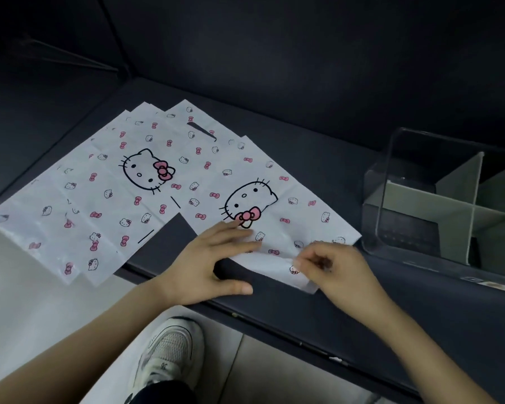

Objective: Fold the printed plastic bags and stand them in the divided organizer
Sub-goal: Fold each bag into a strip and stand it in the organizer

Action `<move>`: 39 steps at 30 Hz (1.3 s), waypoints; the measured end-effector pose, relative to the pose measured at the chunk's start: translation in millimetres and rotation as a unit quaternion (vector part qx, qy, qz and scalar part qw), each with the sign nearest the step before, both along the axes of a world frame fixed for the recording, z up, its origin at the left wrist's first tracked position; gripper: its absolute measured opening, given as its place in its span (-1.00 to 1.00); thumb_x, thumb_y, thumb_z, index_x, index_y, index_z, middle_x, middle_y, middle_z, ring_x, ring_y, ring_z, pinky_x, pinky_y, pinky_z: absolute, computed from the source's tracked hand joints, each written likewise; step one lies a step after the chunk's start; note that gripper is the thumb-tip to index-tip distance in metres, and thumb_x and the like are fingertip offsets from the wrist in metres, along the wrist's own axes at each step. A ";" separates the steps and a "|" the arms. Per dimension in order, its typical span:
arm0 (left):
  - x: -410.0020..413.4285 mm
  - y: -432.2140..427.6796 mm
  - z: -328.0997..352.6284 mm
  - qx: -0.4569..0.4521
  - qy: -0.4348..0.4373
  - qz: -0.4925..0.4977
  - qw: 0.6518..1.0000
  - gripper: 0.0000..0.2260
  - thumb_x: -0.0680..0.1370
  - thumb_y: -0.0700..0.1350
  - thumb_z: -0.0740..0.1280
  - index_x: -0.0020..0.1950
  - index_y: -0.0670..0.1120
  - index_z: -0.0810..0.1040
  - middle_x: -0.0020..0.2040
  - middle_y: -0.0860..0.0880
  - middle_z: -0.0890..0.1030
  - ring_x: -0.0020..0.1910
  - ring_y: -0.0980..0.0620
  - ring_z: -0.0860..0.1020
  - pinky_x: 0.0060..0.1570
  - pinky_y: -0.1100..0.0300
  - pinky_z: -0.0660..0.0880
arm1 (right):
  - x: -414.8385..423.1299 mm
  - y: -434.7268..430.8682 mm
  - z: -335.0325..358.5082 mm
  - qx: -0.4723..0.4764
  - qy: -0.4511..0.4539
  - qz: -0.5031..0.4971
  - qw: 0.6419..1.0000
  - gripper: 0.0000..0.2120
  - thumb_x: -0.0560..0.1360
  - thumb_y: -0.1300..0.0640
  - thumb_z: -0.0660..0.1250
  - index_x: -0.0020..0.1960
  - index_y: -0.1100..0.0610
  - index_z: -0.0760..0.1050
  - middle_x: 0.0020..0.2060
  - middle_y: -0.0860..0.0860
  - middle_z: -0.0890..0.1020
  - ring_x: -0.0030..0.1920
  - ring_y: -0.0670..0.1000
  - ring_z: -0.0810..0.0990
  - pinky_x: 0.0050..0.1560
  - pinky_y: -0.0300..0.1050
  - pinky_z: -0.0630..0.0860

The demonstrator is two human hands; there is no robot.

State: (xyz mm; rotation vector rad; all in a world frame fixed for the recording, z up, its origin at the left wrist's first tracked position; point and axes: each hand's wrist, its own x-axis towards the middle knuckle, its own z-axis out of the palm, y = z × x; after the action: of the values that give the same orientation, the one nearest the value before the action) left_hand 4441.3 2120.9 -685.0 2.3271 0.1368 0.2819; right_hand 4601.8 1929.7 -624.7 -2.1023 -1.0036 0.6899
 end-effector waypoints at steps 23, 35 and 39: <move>16.5 -14.1 29.7 -0.272 0.047 0.352 0.894 -0.85 0.65 -0.12 0.17 -0.01 0.02 0.53 -0.13 -0.04 0.63 -0.21 0.11 0.53 -0.12 0.30 0.42 | 17.3 22.4 -3.1 0.029 0.175 -0.238 0.955 -0.42 0.46 0.26 0.39 0.43 0.08 0.30 -0.12 -0.22 0.66 -0.04 -0.18 0.61 -0.14 -0.36 0.47; 10.2 -6.8 32.5 -0.300 0.077 0.298 0.903 -0.87 0.53 -0.03 0.28 0.06 0.10 0.52 -0.19 0.01 0.63 -0.18 0.10 0.53 -0.05 0.25 0.43 | 14.9 14.2 -13.8 0.026 0.026 -0.239 0.970 -0.83 0.54 0.25 0.27 -0.21 0.15 0.54 -0.30 0.13 0.64 -0.33 0.12 0.56 -0.53 -0.40 0.36; 11.9 -5.3 32.0 -0.123 0.070 0.306 0.942 -0.79 0.55 -0.04 0.27 0.17 0.00 0.46 -0.25 -0.11 0.62 -0.32 0.00 0.50 -0.20 0.13 0.45 | 22.2 17.8 -32.2 -0.029 -0.019 -0.259 0.965 -0.77 0.54 0.23 0.24 -0.22 0.37 0.40 -0.37 0.21 0.52 -0.40 0.04 0.38 -0.52 -0.30 0.26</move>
State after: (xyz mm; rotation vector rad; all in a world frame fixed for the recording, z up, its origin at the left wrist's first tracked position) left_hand 4453.2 2115.6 -653.0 1.9995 0.9218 0.3765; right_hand 4624.0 1947.4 -656.9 -2.2997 -0.4169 0.4163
